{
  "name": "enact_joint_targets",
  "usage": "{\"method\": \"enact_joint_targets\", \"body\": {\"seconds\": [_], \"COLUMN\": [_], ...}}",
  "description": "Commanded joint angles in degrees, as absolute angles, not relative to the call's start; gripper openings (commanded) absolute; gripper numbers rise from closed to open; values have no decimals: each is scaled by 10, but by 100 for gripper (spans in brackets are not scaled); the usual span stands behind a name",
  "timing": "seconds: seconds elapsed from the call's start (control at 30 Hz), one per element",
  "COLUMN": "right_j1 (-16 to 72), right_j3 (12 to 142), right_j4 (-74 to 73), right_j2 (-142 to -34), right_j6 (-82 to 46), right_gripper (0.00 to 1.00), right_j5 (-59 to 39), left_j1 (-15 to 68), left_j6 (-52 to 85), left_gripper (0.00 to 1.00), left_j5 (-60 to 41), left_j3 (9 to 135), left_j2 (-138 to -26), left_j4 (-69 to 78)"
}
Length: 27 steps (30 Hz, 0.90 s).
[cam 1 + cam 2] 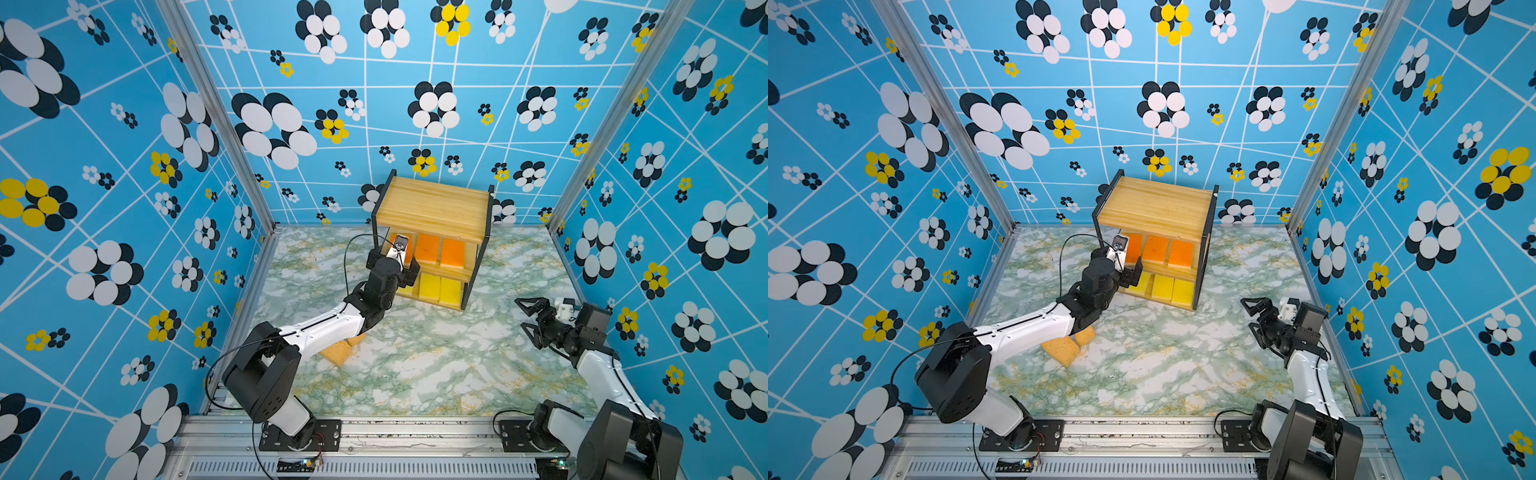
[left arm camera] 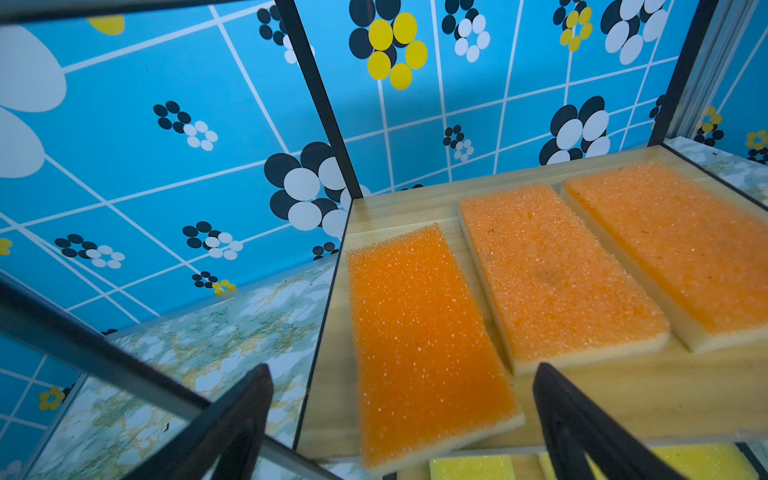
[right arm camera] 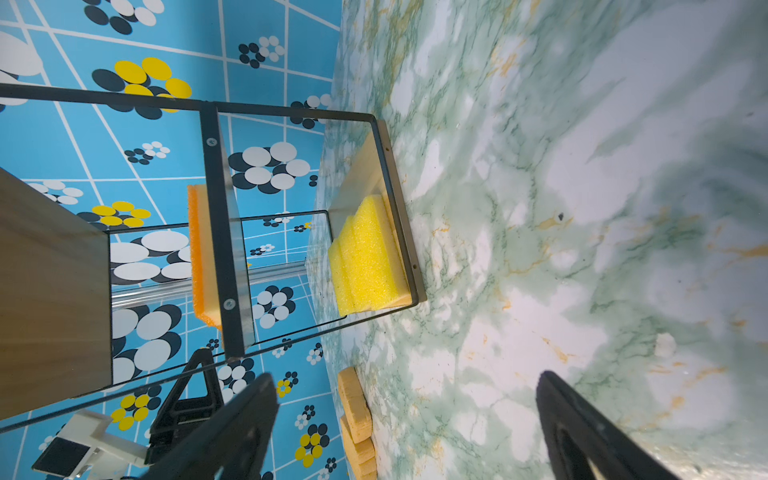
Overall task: Place and organize the cleaning sponges onto the shelf
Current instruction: 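Draw the left gripper back from the shelf toward the tan sponges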
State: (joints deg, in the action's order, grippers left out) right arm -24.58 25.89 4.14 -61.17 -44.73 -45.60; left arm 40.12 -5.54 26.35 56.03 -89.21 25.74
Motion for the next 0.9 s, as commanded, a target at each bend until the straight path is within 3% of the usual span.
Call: {"method": "enact_joint_targets", "body": {"seconds": [0.0,0.53,0.7,0.87], "right_j1": [-250,-250,-242,-169], "right_j3": [274,273,268,268], "right_j4": [59,64,59,80], "right_j2": [-603,-603,-601,-570], "right_j6": [-434,-416,-411,-391], "right_gripper": [99,99,99,99], "right_j5": [-467,-477,-501,-484], "left_j1": [413,432,432,434], "left_j6": [-64,-23,62,169], "left_gripper": [99,99,99,99], "left_j5": [283,332,326,324], "left_j3": [543,478,506,495], "left_j2": [-867,-780,-738,-678], "left_j4": [250,205,29,-87]}}
